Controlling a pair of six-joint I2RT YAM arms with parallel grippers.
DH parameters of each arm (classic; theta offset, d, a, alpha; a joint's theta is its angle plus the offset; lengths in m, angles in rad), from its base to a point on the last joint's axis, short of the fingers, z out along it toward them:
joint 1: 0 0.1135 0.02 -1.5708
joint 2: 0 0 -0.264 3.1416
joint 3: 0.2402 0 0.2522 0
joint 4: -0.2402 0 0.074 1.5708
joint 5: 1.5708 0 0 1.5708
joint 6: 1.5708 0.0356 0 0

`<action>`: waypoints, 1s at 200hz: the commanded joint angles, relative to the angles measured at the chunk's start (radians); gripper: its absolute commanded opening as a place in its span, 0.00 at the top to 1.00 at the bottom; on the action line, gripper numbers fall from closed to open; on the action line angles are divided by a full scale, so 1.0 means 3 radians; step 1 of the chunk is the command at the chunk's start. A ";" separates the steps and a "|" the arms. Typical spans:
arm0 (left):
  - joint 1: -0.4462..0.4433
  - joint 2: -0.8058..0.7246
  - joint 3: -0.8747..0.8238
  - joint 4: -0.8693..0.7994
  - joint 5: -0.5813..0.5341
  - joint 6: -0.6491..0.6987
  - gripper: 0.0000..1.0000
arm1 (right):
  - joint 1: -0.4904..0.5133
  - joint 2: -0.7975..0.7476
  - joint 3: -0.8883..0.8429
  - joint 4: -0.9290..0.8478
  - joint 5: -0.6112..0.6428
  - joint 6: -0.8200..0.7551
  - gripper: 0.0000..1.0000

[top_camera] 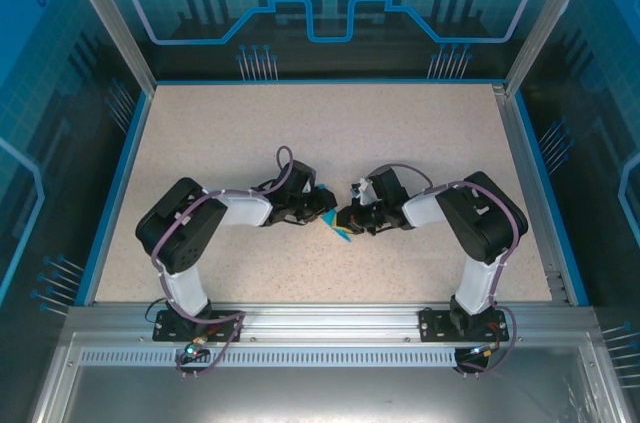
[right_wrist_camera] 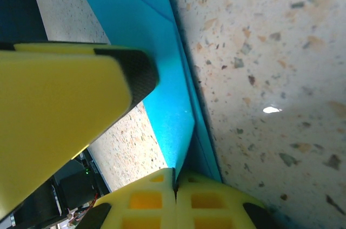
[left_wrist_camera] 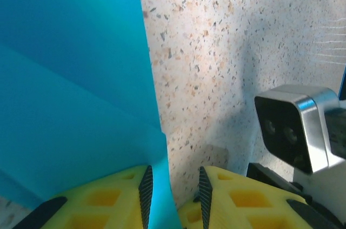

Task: Fold a paper plane with a square sheet of paper (pick it up from the middle)
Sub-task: Fold the wing for the fifth time at the center of the table.

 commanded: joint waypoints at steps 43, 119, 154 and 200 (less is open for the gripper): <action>-0.0013 0.0242 0.0116 -0.0487 -0.0143 0.0094 0.71 | -0.0068 -0.0193 0.0093 -0.0864 0.0162 -0.0254 0.90; -0.0012 0.0339 0.0182 -0.0601 -0.0094 0.0136 0.72 | -0.0068 -0.0323 0.0051 -0.1240 0.0210 -0.0489 0.87; -0.0013 0.0336 0.0212 -0.0660 -0.0100 0.0171 0.73 | -0.0086 -0.0239 -0.0003 -0.1205 0.0275 -0.0486 0.96; -0.0007 0.0324 0.0230 -0.0724 -0.0112 0.0210 0.73 | -0.0084 -0.0522 0.0024 -0.1473 0.0369 -0.0711 0.79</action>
